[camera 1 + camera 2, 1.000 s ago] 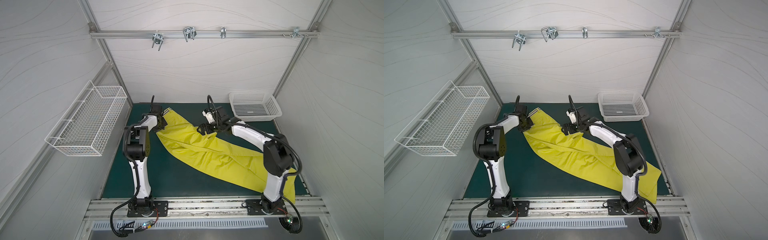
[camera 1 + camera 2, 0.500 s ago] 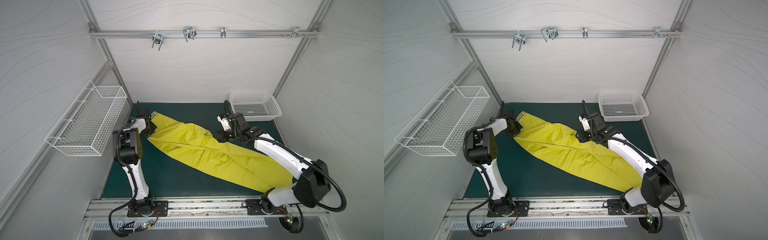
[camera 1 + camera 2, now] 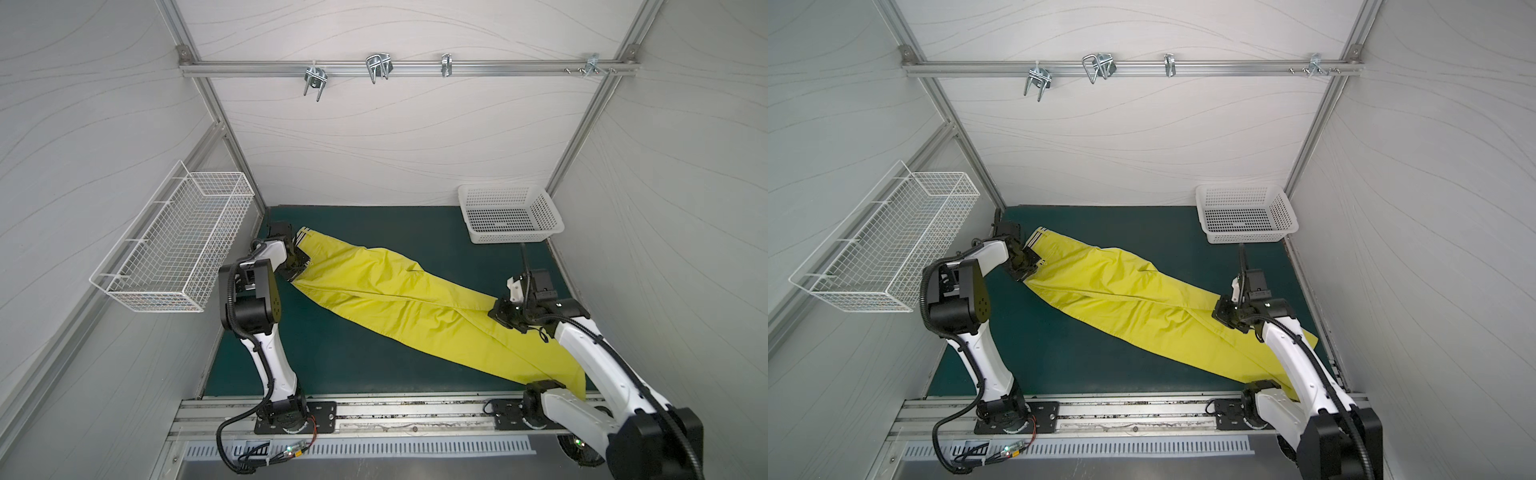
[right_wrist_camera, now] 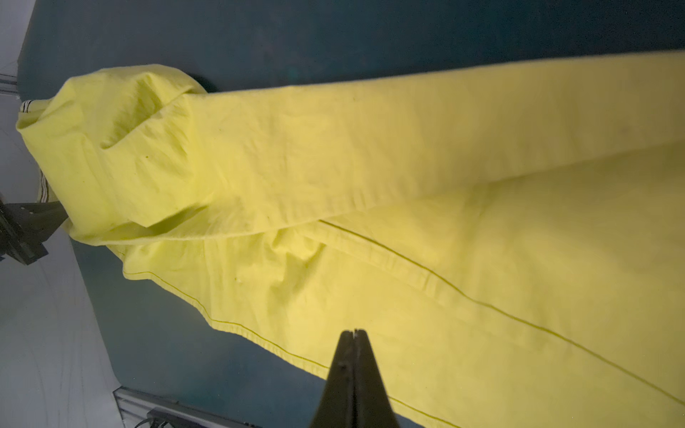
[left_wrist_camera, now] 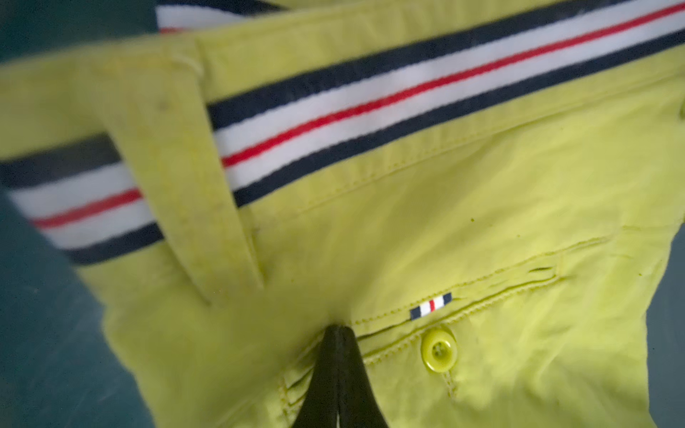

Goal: Roll up the long pants
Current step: Fold the long pant at the center of the board, then move the long pant to the center of the board.

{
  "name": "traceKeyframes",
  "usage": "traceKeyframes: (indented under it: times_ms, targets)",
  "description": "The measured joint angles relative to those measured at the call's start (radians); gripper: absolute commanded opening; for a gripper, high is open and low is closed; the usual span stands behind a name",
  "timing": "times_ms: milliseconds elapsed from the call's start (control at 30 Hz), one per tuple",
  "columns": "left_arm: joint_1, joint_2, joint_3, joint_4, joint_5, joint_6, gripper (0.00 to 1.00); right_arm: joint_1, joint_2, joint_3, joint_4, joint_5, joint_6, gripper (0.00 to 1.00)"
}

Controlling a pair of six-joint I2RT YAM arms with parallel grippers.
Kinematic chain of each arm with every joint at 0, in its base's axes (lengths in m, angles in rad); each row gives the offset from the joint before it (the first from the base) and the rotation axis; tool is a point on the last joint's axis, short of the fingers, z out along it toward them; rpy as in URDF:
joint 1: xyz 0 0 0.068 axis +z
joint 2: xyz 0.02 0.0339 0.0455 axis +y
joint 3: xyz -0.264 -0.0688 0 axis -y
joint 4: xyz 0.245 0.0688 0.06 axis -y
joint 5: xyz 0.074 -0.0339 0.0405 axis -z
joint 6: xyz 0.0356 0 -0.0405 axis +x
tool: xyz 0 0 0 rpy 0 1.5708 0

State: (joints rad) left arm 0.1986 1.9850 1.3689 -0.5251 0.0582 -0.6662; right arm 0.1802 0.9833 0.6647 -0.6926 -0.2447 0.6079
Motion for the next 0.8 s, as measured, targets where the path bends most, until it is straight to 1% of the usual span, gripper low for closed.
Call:
traceKeyframes:
  times_ms: [100,233,367,500,633,733,800]
  targets:
    - [0.002,-0.001,-0.002,0.002,0.005,-0.004,0.03,-0.034,0.014,-0.066,-0.007,-0.036,0.039,0.0]
    - [0.004,-0.021,-0.022,0.011,0.014,-0.023,0.03,-0.049,0.083,-0.145,-0.009,-0.084,0.095,0.0]
    - [0.006,-0.031,-0.025,0.008,0.03,-0.034,0.03,-0.05,0.081,-0.198,-0.018,-0.086,0.172,0.0]
    - [0.014,-0.034,-0.028,0.011,0.044,-0.05,0.03,-0.084,0.044,-0.189,-0.023,-0.042,0.246,0.0]
    - [0.023,-0.061,-0.055,0.021,0.059,-0.078,0.03,-0.13,0.061,-0.143,-0.019,0.029,0.267,0.0]
    - [0.024,-0.074,-0.06,0.024,0.079,-0.099,0.03,-0.161,0.15,-0.108,-0.005,0.05,0.26,0.0]
    - [0.025,-0.079,-0.06,0.03,0.094,-0.111,0.03,-0.17,0.257,-0.09,0.01,0.051,0.254,0.0]
